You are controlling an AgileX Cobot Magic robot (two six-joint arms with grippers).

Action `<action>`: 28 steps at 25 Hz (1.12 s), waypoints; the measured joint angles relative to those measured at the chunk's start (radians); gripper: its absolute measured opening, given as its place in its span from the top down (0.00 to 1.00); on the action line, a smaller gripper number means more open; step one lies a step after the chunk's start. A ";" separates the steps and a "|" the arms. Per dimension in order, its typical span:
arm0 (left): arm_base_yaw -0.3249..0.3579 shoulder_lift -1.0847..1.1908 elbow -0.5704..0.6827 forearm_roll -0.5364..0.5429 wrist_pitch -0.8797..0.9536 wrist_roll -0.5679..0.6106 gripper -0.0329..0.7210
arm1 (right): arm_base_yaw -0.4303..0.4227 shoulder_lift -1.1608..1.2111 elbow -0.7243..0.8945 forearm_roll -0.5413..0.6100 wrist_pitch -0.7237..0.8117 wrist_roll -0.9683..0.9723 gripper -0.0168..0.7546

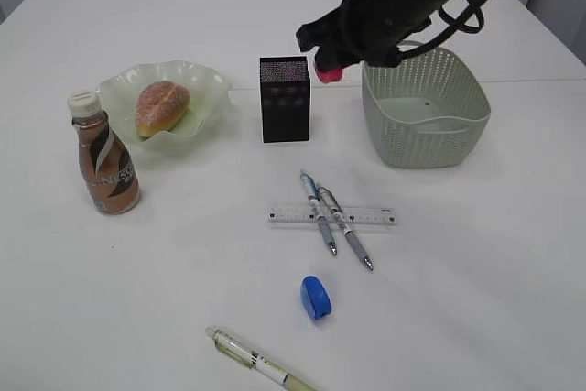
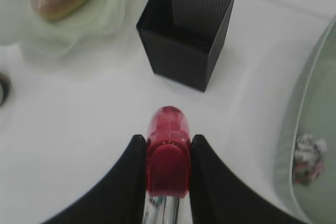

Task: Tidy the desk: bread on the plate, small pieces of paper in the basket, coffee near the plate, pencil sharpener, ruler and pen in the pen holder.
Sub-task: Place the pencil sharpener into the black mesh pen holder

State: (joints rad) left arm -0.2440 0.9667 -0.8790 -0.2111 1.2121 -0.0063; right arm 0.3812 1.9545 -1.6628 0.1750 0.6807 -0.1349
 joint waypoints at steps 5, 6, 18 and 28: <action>0.000 0.000 0.000 0.000 0.000 0.000 0.39 | 0.000 0.039 0.000 0.005 -0.251 -0.006 0.74; 0.000 0.000 0.000 0.000 -0.004 0.000 0.39 | 0.000 0.049 0.000 0.005 -0.291 -0.006 0.74; 0.000 0.000 0.000 -0.002 -0.071 0.000 0.39 | 0.000 0.186 0.000 0.012 -0.737 -0.006 0.74; 0.000 0.000 0.000 -0.002 -0.098 0.000 0.39 | 0.018 0.304 -0.031 0.018 -0.870 -0.006 0.74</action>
State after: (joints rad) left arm -0.2440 0.9667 -0.8790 -0.2132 1.1136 -0.0063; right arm 0.3990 2.2590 -1.6934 0.1930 -0.1889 -0.1411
